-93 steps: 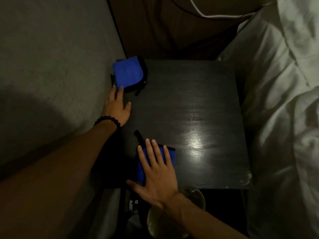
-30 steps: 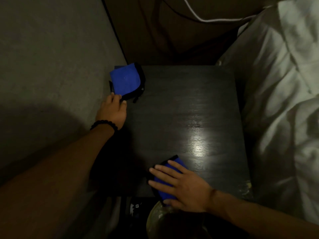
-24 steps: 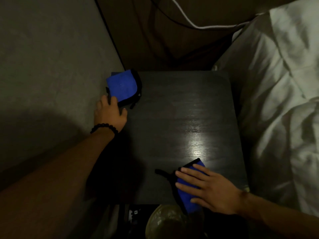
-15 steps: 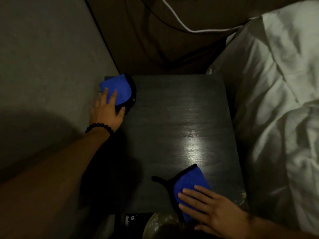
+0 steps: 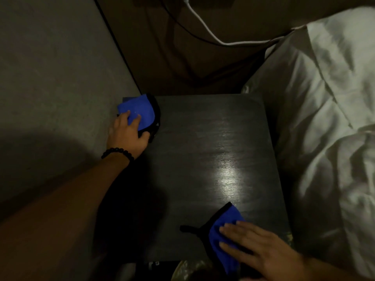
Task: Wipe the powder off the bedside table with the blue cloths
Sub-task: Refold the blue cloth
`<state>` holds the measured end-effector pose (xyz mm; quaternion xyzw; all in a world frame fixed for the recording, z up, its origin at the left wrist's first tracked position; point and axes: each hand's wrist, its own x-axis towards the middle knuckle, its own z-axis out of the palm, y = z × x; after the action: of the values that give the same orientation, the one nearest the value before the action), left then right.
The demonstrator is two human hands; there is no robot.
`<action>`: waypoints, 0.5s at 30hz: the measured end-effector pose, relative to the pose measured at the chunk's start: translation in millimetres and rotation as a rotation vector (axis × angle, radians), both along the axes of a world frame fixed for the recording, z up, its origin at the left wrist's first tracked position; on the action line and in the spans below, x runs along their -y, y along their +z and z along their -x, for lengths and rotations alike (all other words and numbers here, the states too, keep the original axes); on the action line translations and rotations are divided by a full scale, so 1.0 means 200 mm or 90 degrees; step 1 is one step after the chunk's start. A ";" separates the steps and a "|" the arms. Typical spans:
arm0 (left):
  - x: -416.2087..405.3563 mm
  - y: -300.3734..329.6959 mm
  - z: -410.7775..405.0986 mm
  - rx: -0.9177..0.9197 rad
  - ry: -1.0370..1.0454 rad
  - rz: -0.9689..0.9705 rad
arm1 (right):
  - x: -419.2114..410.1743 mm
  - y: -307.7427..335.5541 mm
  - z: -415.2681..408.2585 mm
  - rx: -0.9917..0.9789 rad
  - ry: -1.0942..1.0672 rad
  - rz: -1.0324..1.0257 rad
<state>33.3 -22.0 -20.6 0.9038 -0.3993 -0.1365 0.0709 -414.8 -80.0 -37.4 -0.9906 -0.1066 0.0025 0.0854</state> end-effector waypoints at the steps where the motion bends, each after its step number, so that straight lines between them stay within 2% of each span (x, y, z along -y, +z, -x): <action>1: 0.00 0.00 0.00 -0.001 0.009 0.014 | 0.00 0.02 -0.03 -0.003 -0.058 -0.038; 5: 0.02 -0.01 0.02 -0.002 0.036 0.041 | -0.03 0.05 -0.16 -0.077 -0.131 -0.017; 9: 0.03 -0.02 0.03 0.003 0.043 0.062 | -0.06 0.05 -0.20 -0.040 -0.302 -0.158; 11: 0.04 -0.02 0.01 0.002 0.051 0.063 | -0.05 0.07 -0.22 -0.045 -0.366 -0.151; 15: 0.08 -0.02 -0.01 -0.017 0.113 0.071 | -0.01 0.14 -0.26 -0.101 -0.308 -0.132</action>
<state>36.2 -37.7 -23.6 0.9285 -0.3234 -0.1190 0.1385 -362.2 -77.7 -10.0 -0.9699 0.1404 0.0485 0.1928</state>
